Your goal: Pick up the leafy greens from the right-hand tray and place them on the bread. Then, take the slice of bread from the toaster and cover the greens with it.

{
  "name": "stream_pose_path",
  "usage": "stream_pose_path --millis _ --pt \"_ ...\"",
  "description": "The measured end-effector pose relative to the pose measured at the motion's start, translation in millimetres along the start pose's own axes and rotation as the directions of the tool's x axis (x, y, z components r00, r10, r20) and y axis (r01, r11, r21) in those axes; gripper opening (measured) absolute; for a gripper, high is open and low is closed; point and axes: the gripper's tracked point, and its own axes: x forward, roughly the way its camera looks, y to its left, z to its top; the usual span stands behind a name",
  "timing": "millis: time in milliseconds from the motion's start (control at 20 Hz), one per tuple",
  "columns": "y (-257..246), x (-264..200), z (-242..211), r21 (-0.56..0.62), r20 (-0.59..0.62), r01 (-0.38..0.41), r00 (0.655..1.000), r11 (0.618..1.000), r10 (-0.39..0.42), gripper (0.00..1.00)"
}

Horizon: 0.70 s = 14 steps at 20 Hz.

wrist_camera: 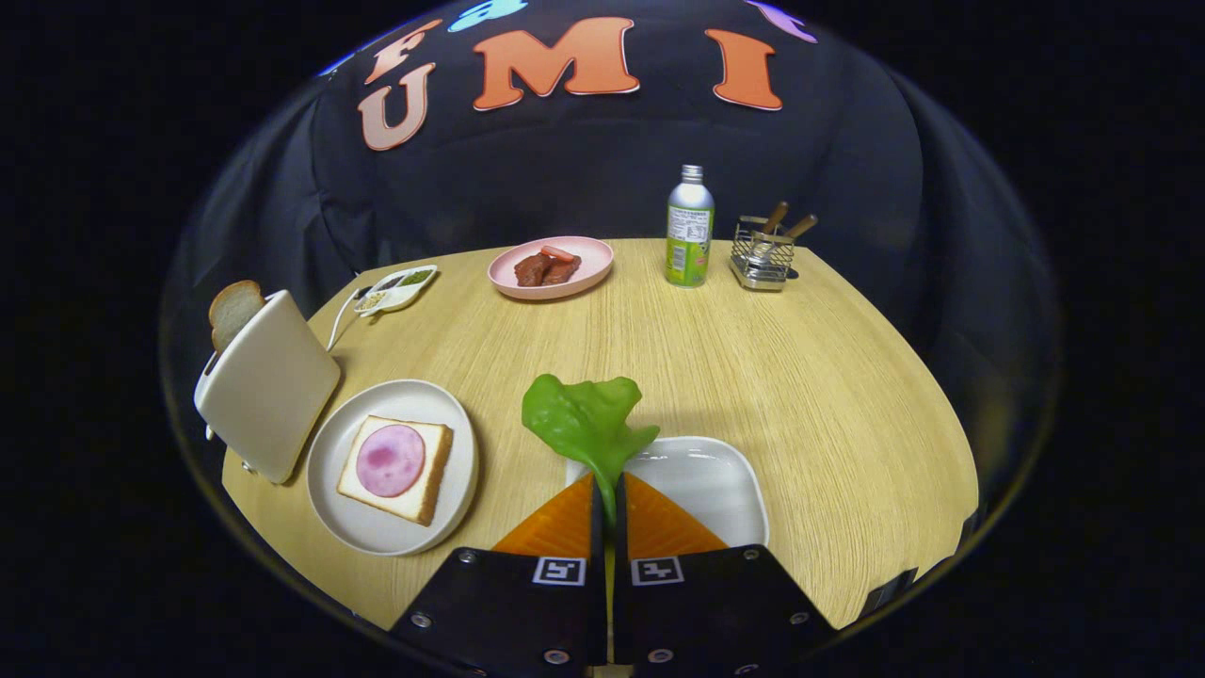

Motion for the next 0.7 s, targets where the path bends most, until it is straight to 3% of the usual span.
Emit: stream_pose_path --millis 700 --pt "112 -25 17 -0.074 0.042 -0.105 0.993 0.992 0.108 0.03"
